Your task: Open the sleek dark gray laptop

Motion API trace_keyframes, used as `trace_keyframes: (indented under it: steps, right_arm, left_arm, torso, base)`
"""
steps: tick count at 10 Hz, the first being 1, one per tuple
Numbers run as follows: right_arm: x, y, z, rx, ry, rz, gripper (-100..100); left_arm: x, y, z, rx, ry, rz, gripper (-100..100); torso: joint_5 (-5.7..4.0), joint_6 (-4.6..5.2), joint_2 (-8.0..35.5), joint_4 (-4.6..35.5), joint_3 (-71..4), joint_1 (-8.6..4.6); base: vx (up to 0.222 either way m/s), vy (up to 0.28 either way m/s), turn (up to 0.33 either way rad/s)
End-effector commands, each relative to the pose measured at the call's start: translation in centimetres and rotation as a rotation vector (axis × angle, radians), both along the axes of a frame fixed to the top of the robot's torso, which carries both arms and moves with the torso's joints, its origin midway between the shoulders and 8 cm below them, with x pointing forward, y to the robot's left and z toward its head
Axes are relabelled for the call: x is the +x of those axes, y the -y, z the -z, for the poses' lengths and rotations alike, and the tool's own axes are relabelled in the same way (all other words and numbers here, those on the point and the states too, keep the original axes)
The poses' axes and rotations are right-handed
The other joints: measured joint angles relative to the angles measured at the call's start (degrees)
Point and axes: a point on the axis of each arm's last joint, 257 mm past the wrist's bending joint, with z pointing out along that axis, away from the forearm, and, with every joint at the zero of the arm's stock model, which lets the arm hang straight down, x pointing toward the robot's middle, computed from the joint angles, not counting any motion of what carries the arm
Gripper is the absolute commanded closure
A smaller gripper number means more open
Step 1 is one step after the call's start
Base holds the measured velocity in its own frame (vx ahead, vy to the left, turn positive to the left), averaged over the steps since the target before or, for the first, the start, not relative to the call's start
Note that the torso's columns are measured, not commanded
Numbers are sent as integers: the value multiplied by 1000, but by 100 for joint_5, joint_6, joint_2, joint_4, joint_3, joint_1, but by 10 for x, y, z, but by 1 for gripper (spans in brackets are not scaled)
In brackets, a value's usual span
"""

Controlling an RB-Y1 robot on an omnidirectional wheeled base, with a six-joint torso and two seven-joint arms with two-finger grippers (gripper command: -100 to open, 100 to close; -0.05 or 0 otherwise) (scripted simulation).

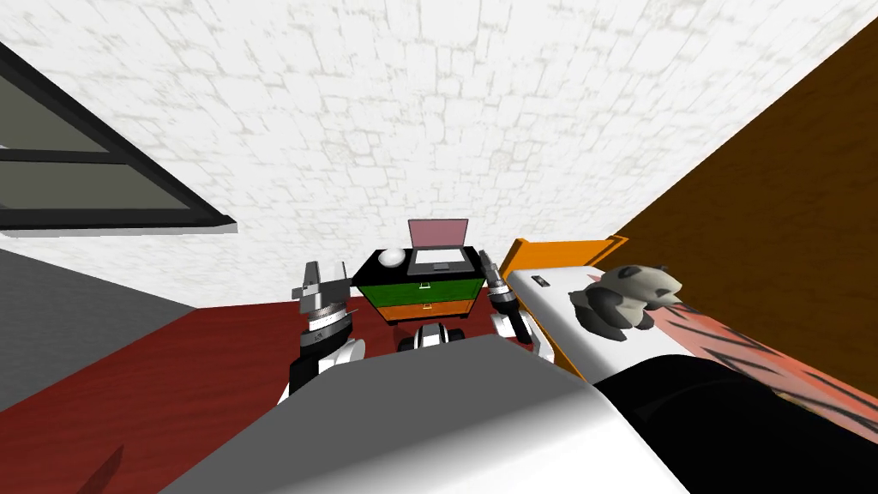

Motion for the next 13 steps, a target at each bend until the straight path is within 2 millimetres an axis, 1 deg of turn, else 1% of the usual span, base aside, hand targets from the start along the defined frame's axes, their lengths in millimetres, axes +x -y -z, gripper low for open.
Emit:
trace_keyframes:
  steps: [1, 2, 3, 5, 6, 7, 8, 9, 10, 11, 12, 13]
  right_arm:
    - [8, 6, 10, -145, -13, 54, -100]
    - [12, 11, 16, -223, -21, 81, -100]
    - [12, 11, 16, -236, -19, 87, -100]
    - [21, 23, 28, -407, -32, 147, -100]
    - [21, 22, 28, -430, -30, 157, -100]
    - [26, 30, 35, -526, -35, 190, -100]
    - [26, 30, 35, -533, -34, 194, -100]
    - [30, 38, 41, -636, -38, 229, -100]
    - [30, 38, 41, -639, -37, 231, -100]
    - [35, 48, 47, -744, -40, 267, -100]
    - [35, 48, 47, -748, -39, 270, -100]
    - [40, 59, 52, -855, -43, 306, -100]
  left_arm:
    - [0, 0, 0, 0, 0, 0, 0]
    - [0, 0, 0, 0, 0, 0, 0]
    - [0, 0, 0, 0, 0, 0, 0]
    - [0, 0, 0, 0, 0, 0, 0]
    - [0, 0, 0, 0, 0, 0, 0]
    - [0, 0, 0, 0, 0, 0, 0]
    - [0, 0, 0, 0, 0, 0, 0]
    - [0, 0, 0, 0, 0, 0, 0]
    - [0, 0, 0, 0, 0, 0, 0]
    - [0, 0, 0, 0, 0, 0, 0]
    - [0, 0, 0, 0, 0, 0, 0]
    - [0, 0, 0, 0, 0, 0, 0]
  torso:
    - [0, 2, 0, 0, 0, 1]
    - [1, -2, 0, 0, 0, 2]
    - [0, -1, 0, 0, 0, 0]
    - [0, -1, 0, 0, 0, 1]
    - [0, -2, 0, 0, 0, -1]
    - [0, 3, 1, 0, 0, 0]
    - [0, -1, 1, 0, 0, 1]
    - [0, 1, 1, 0, 0, 2]
    - [0, -2, 0, 0, 0, 1]
    - [0, 2, 0, 0, 0, 1]
    - [0, -2, -1, 0, 0, 0]
    - [0, 1, 1, 0, 0, 1]
  base:
    - [3, -9, 129]
    - [3, -13, 169]
    - [3, -13, 89]
    - [2, -12, 198]
    - [3, -15, 63]
    - [1, -9, 135]
    - [1, -10, 68]
    - [0, -8, 138]
    - [1, -10, 84]
    - [1, -9, 142]
    - [1, -11, 104]
    - [0, -11, 167]
